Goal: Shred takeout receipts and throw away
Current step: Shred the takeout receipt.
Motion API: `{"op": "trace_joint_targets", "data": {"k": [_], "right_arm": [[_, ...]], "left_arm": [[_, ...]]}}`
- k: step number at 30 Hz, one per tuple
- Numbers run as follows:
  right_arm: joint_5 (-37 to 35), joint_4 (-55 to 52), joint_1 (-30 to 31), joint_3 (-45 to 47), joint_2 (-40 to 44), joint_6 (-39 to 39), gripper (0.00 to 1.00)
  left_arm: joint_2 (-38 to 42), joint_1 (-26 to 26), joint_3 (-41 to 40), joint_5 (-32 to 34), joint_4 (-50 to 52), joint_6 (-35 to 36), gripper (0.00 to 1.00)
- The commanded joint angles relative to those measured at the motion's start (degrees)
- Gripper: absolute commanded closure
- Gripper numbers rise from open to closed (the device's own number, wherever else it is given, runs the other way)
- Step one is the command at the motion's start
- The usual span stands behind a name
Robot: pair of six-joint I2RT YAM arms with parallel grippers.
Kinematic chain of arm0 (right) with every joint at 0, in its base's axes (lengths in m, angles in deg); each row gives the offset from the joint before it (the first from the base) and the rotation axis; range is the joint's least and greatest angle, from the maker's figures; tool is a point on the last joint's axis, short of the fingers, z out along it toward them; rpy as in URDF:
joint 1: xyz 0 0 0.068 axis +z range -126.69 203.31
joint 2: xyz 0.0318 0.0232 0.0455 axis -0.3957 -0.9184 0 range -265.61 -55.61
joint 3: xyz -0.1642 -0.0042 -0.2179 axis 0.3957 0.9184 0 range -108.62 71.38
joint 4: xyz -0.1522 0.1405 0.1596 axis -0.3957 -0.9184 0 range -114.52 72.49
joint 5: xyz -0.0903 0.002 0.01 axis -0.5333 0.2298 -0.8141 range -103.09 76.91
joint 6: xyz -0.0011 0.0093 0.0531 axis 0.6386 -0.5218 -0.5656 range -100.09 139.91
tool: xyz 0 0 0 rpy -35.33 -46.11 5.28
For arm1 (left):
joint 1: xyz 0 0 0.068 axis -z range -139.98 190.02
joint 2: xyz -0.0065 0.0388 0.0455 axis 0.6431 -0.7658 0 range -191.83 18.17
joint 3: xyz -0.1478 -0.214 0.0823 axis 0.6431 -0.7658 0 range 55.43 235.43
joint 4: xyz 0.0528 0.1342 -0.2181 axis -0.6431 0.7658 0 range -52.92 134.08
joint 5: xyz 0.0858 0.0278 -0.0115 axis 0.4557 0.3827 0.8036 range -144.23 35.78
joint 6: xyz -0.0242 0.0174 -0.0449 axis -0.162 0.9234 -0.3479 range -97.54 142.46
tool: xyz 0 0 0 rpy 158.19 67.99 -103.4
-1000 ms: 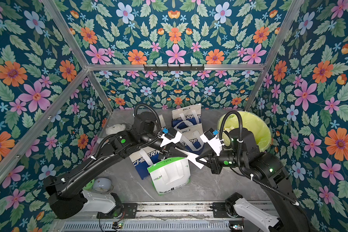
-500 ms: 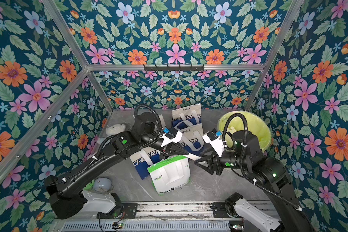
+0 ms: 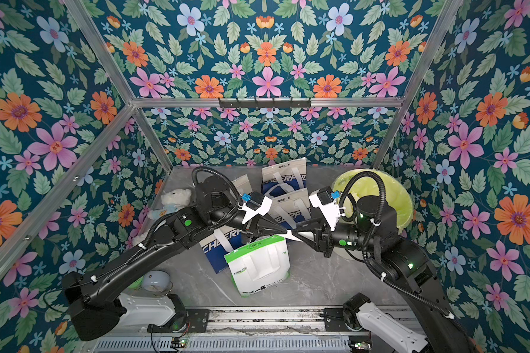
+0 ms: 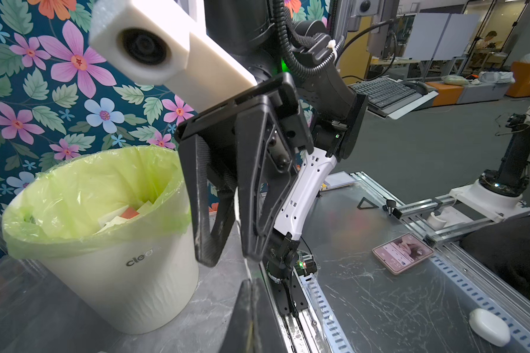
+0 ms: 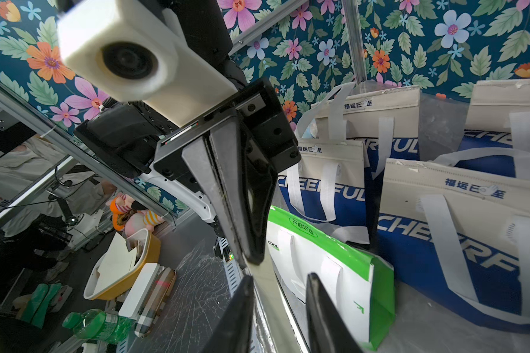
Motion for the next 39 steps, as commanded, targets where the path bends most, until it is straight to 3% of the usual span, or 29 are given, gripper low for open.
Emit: {"op": "trace_joint_targets", "data": {"k": [1, 9, 15, 21, 23, 27, 31, 39], "right_arm": [[1.70, 3.89, 0.06, 0.03, -0.20, -1.03, 0.69], [2.71, 4.90, 0.06, 0.91, -0.68, -2.11, 0.81], [3.44, 5.87, 0.14, 1.67, -0.81, -3.05, 0.82], [3.14, 6.36, 0.43, 1.40, -1.25, -3.49, 1.00], [2.11, 6.17, 0.52, 1.36, -1.49, -4.38, 1.00], [-2.53, 3.53, 0.61, 0.58, -2.71, -6.21, 1.00], [-10.70, -1.18, 0.57, -0.65, -5.13, -9.02, 1.00], [-23.97, -4.74, 0.60, 0.05, -8.45, -12.31, 1.00]], "left_arm": [[-0.01, -0.04, -0.29, -0.37, -3.69, -2.02, 1.00], [-0.01, -0.04, -0.80, 0.56, -5.14, -2.68, 1.00], [0.09, -0.04, -1.00, 1.26, -6.46, -2.97, 1.00], [-0.21, -0.04, -1.18, 1.30, -7.19, -3.90, 1.00], [-0.19, -0.04, -1.34, 1.60, -7.42, -3.90, 1.00], [0.91, -0.04, -2.84, 4.25, -9.90, -3.79, 1.00], [3.66, -0.06, -7.85, 10.19, -20.36, -7.82, 1.00], [7.87, -0.04, -15.08, 10.80, -37.94, -17.10, 1.00]]}}
